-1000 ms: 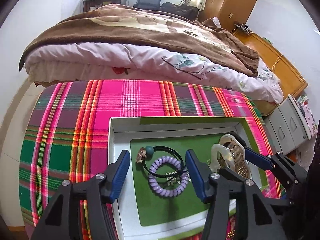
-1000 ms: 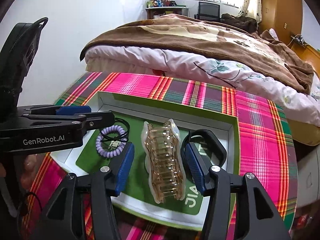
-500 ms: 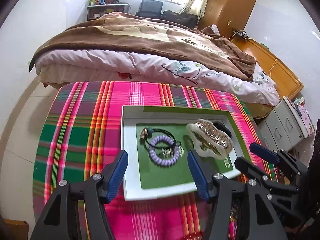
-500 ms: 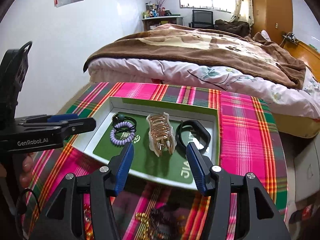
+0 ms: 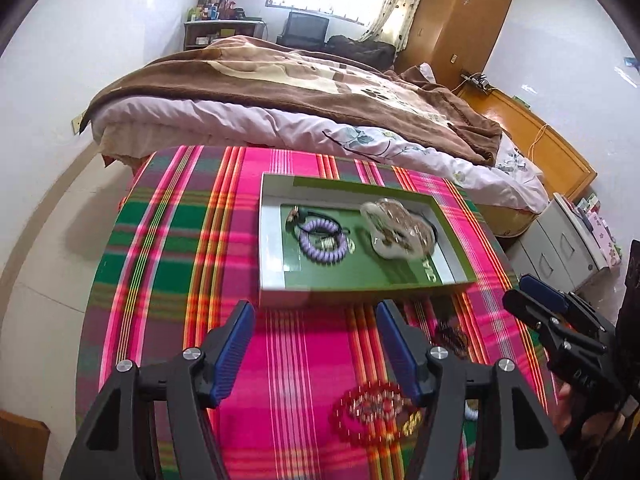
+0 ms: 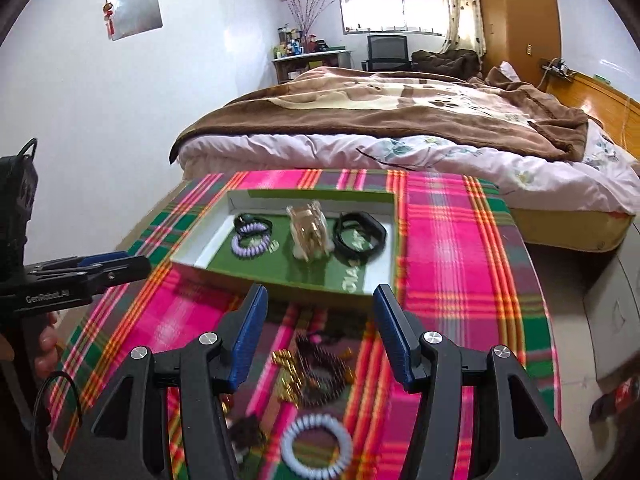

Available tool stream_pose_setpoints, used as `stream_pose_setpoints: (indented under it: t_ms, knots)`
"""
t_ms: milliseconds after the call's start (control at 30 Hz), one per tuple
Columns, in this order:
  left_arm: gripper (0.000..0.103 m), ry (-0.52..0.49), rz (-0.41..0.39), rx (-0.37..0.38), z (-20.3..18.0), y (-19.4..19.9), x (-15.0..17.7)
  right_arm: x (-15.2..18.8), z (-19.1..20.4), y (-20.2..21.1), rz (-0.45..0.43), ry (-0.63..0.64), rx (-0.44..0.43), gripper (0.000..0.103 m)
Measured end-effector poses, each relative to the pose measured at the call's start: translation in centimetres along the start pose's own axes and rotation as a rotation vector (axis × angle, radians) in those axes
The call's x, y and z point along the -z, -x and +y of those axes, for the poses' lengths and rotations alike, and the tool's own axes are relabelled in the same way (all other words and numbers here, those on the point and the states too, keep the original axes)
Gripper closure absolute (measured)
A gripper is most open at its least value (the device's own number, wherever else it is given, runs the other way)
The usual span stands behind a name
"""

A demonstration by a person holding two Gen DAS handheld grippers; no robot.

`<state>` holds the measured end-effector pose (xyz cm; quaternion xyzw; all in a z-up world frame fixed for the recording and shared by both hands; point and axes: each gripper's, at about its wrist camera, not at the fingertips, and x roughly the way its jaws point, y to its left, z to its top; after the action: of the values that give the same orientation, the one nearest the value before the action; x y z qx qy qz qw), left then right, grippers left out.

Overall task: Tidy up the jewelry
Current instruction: 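Grasp the light blue coil hair tie with the right tool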

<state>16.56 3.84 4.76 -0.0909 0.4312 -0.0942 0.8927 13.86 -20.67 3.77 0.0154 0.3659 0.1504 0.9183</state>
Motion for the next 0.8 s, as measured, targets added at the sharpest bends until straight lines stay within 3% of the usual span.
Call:
stream_pose_setpoints:
  t_ms: [267, 433, 800]
  knots:
    - [0.038, 0.033, 0.012, 0.013, 0.8, 1.4, 4.0, 3.7, -2.2, 1.9, 0.012, -0.034, 0.031, 0.047]
    - [0.038, 0.046, 0.015, 0.012, 1.4, 1.8, 6.2, 6.2, -3.2, 1.6, 0.066, -0.043, 0.05, 0.047]
    - [0.038, 0.083, 0.043, 0.023, 2.8, 1.6, 9.1, 8.3, -1.4, -0.5, 0.139, 0.045, 0.04, 0.048]
